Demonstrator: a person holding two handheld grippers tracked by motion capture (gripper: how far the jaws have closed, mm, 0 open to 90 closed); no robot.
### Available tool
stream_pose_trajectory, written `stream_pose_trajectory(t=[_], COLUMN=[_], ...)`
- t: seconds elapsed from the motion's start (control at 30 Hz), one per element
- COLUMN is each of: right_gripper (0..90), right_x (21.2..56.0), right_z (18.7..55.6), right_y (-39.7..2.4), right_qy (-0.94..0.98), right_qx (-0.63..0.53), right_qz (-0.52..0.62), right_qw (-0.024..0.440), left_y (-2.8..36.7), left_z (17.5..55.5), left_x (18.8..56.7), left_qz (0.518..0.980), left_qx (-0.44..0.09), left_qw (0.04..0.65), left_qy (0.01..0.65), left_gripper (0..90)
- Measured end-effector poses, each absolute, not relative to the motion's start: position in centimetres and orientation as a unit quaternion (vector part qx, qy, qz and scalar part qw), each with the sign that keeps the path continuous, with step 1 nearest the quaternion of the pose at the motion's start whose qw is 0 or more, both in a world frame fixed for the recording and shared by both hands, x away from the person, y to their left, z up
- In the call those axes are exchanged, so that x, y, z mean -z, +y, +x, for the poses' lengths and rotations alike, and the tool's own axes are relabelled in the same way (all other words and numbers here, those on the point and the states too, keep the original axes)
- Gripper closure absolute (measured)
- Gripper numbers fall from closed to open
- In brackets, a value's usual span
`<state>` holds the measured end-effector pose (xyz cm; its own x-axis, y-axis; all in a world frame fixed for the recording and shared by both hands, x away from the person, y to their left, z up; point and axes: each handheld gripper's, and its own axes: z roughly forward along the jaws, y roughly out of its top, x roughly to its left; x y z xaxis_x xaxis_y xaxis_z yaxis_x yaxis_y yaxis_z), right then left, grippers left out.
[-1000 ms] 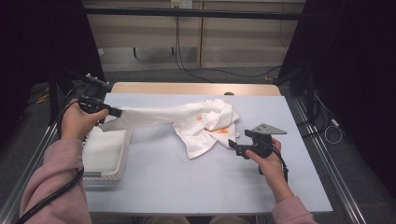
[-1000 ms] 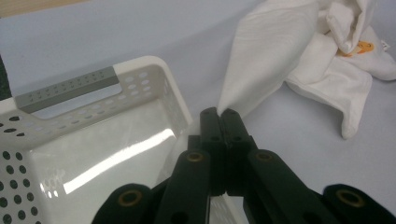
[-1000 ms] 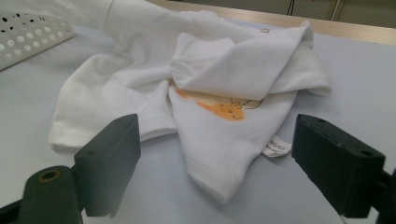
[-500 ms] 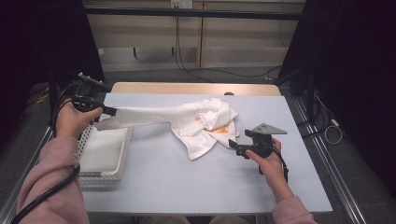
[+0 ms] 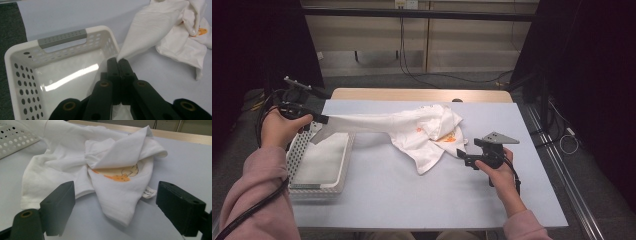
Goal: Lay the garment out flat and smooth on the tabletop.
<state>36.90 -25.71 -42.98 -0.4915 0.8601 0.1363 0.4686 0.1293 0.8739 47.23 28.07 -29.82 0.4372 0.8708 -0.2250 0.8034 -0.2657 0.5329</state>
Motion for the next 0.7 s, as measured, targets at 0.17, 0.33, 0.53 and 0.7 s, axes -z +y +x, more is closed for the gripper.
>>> stream_pose_trajectory(t=[0.17, 0.33, 0.53, 0.7], right_gripper=[15.9, 15.9, 15.9, 15.9], right_x=[43.0, 42.9, 42.9, 42.9], right_z=[37.0, 36.9, 36.9, 36.9], right_y=[-25.6, -25.5, -25.4, -25.2], right_qy=[0.724, 0.726, 0.727, 0.728], right_qx=[-0.473, -0.472, -0.470, -0.471], right_qz=[0.457, 0.454, 0.454, 0.453], right_qw=[0.208, 0.209, 0.210, 0.209], left_y=[27.8, 26.9, 25.5, 24.2], left_z=[47.3, 47.2, 46.7, 46.5], left_x=[31.0, 31.5, 32.0, 32.9], left_qz=[0.774, 0.776, 0.775, 0.783], left_qx=[-0.089, -0.102, -0.096, -0.096], left_qw=[0.316, 0.325, 0.340, 0.341], left_qy=[0.541, 0.530, 0.524, 0.512], left_gripper=[69.4, 42.2, 27.4, 24.0])
